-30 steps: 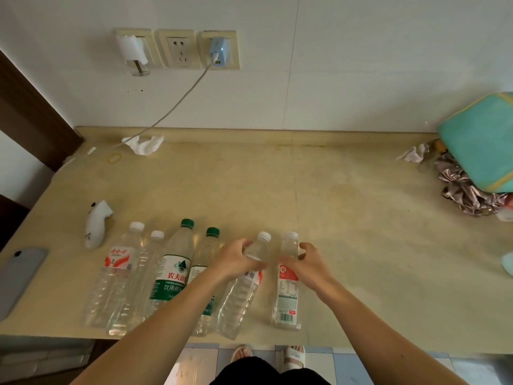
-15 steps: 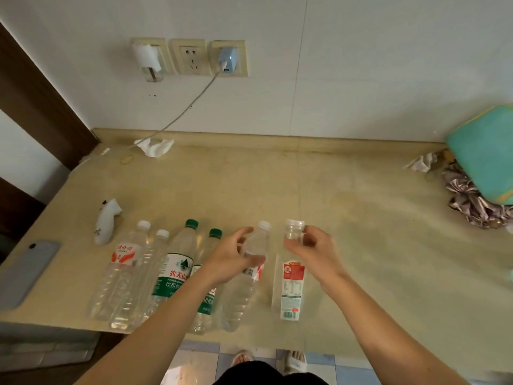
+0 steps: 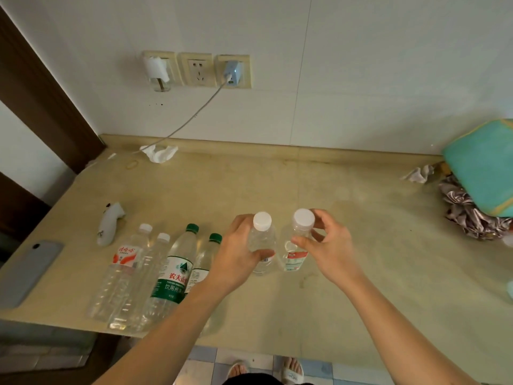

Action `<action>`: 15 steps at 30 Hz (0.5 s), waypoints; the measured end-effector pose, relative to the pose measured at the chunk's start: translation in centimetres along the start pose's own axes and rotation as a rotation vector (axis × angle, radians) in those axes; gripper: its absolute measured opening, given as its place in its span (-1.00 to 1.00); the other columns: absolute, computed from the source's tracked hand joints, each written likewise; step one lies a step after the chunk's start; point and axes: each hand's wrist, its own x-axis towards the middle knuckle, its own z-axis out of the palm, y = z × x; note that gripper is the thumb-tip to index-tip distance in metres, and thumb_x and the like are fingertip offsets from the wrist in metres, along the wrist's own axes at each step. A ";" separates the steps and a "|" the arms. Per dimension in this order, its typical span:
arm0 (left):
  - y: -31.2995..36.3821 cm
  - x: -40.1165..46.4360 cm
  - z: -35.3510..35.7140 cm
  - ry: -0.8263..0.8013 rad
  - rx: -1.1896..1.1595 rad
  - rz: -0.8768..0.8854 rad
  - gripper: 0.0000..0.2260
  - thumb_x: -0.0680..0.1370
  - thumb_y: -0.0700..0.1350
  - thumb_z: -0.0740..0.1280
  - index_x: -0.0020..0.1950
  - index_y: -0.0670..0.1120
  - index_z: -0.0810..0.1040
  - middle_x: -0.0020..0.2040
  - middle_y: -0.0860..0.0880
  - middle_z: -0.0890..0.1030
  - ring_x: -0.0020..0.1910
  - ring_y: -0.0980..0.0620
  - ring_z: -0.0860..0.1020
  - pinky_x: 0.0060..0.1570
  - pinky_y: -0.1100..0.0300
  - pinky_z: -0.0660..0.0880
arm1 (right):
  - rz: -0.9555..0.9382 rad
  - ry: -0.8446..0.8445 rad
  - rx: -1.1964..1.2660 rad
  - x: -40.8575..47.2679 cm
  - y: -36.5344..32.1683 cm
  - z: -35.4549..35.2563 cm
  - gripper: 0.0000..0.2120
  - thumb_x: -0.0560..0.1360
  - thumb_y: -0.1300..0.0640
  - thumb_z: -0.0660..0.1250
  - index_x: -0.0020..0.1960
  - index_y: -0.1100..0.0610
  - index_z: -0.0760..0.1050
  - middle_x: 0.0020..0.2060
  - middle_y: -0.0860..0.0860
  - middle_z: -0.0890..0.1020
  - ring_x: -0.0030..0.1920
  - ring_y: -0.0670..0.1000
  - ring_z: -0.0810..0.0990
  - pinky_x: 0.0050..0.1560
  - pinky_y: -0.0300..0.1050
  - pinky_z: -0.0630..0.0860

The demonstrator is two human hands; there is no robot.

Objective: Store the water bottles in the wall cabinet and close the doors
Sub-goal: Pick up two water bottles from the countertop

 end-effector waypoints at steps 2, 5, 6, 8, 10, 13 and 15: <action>-0.3 -0.2 0.0 -0.002 -0.006 0.016 -0.43 0.37 -0.07 0.62 0.30 0.00 0.47 0.25 0.13 0.43 0.13 0.22 0.42 0.04 0.55 0.28 | -0.005 0.003 -0.008 -0.2 0.7 0.4 -0.50 0.35 0.21 0.62 0.03 -0.27 0.48 -0.04 -0.44 0.61 0.06 -0.35 0.56 0.12 -0.27 0.50; -0.6 -0.3 -0.2 -0.051 0.005 0.054 -0.40 0.40 0.01 0.60 0.36 0.02 0.42 0.27 0.14 0.38 0.14 0.30 0.35 0.09 0.61 0.23 | -0.001 0.007 0.005 -0.4 1.6 0.4 -0.50 0.37 0.21 0.61 0.05 -0.25 0.47 -0.01 -0.41 0.61 0.08 -0.34 0.56 0.10 -0.36 0.47; -0.6 -0.3 -0.2 -0.060 0.008 0.058 -0.39 0.41 0.03 0.60 0.37 0.03 0.40 0.28 0.14 0.37 0.15 0.30 0.35 0.11 0.61 0.23 | 0.000 -0.008 0.007 -0.5 1.7 0.3 -0.50 0.37 0.20 0.61 0.07 -0.25 0.47 0.00 -0.39 0.61 0.10 -0.33 0.56 0.11 -0.39 0.46; -0.7 -0.4 -0.1 -0.070 -0.008 0.043 -0.37 0.42 0.05 0.59 0.39 0.09 0.37 0.29 0.16 0.38 0.21 0.25 0.37 0.18 0.51 0.27 | -0.002 -0.042 0.003 -0.7 1.9 0.3 -0.52 0.40 0.17 0.60 0.10 -0.25 0.46 0.03 -0.36 0.61 0.14 -0.32 0.55 0.13 -0.45 0.44; -0.9 -0.6 0.1 -0.063 -0.038 0.013 -0.33 0.39 0.09 0.60 0.39 0.22 0.32 0.30 0.19 0.41 0.26 0.22 0.39 0.26 0.31 0.35 | -0.018 -0.056 0.004 -0.8 1.9 0.2 -0.51 0.42 0.16 0.58 0.13 -0.26 0.44 0.08 -0.33 0.60 0.16 -0.34 0.54 0.16 -0.51 0.41; -1.4 -1.1 0.6 -0.092 -0.196 -0.094 -0.11 0.28 0.11 0.65 0.49 0.23 0.24 0.40 0.22 0.42 0.36 0.24 0.40 0.32 0.22 0.38 | 0.002 -0.081 -0.001 -0.9 2.4 0.3 -0.49 0.45 0.10 0.57 0.17 -0.31 0.39 0.18 -0.28 0.57 0.22 -0.36 0.50 0.20 -0.49 0.42; -2.1 -1.4 1.1 -0.121 -0.277 -0.156 -0.04 0.23 0.12 0.66 0.50 0.27 0.21 0.39 0.23 0.45 0.34 0.26 0.45 0.31 0.20 0.43 | 0.052 -0.129 0.011 -1.0 3.3 0.3 -0.45 0.44 0.04 0.58 0.20 -0.36 0.34 0.23 -0.28 0.52 0.23 -0.41 0.47 0.18 -0.50 0.43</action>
